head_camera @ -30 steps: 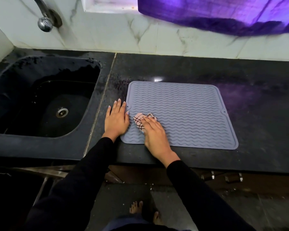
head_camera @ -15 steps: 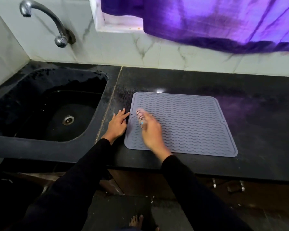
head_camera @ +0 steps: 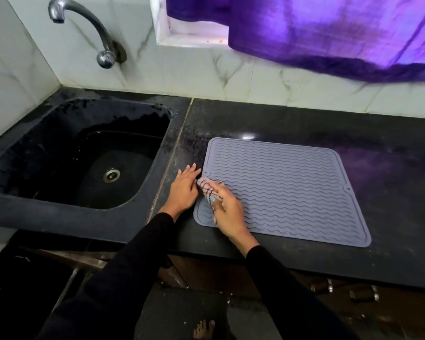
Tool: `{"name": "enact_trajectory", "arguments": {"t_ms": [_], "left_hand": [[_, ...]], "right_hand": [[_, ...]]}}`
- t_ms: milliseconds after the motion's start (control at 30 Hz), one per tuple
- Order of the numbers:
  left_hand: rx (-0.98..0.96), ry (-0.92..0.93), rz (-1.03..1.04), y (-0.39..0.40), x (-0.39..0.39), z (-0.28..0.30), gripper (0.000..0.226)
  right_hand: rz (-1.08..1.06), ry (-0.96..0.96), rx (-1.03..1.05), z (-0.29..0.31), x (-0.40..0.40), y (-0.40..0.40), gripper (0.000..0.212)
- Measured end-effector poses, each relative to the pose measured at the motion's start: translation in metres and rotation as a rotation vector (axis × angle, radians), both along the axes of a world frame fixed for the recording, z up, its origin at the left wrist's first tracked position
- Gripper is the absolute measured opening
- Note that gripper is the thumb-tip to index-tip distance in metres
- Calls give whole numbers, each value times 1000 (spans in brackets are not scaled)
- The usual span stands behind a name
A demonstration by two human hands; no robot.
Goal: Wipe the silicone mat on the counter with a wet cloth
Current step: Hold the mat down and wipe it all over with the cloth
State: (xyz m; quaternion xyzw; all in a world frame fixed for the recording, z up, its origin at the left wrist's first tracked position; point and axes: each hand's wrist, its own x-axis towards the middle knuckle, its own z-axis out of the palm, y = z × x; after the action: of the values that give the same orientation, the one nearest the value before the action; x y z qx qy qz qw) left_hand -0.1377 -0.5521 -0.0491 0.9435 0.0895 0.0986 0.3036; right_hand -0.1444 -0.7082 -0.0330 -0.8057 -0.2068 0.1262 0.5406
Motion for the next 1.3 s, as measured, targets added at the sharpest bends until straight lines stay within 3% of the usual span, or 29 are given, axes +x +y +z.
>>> {"name": "enact_trajectory", "arguments": {"t_ms": [67, 100, 133, 200, 267, 400, 467, 600, 833, 933, 1000, 1067, 1133, 1200, 1300], "left_hand": [[16, 0, 8, -1, -1, -1, 43], [37, 8, 5, -2, -1, -2, 43], [67, 19, -4, -3, -2, -3, 46], [133, 41, -17, -5, -4, -4, 58], [197, 54, -13, -7, -5, -6, 64], [264, 63, -2, -9, -3, -7, 78], [276, 75, 2, -9, -2, -7, 75], [307, 70, 7, -10, -1, -9, 79], [288, 79, 14, -11, -4, -7, 79], [249, 78, 10, -10, -4, -6, 78], [230, 81, 13, -10, -3, -4, 68], [204, 83, 37, -12, -1, -1, 64], [191, 60, 73, -13, 4, 0, 69], [209, 46, 70, -13, 11, 0, 79], [258, 86, 28, -11, 26, 0, 82]], "right_hand": [[-118, 325, 372, 14, 11, 2, 39], [-214, 391, 451, 20, 20, 2, 37], [-293, 349, 410, 27, 28, 1, 39], [-379, 89, 145, 33, 37, 0, 44], [-273, -172, -108, 33, 36, 5, 52], [32, -484, -619, 7, 29, 15, 63], [45, -546, -698, 1, 27, 16, 66], [96, -495, -633, -2, 36, 12, 64], [17, -134, -291, -4, 58, 16, 47], [-104, 435, 242, 14, 68, 18, 32], [-230, 788, 613, 29, 89, 3, 37], [-356, 871, 812, 37, 108, -11, 41], [-447, 673, 720, 48, 113, -13, 42], [-478, 342, 467, 52, 110, -7, 44], [-235, -273, -80, 28, 103, 1, 52]]}}
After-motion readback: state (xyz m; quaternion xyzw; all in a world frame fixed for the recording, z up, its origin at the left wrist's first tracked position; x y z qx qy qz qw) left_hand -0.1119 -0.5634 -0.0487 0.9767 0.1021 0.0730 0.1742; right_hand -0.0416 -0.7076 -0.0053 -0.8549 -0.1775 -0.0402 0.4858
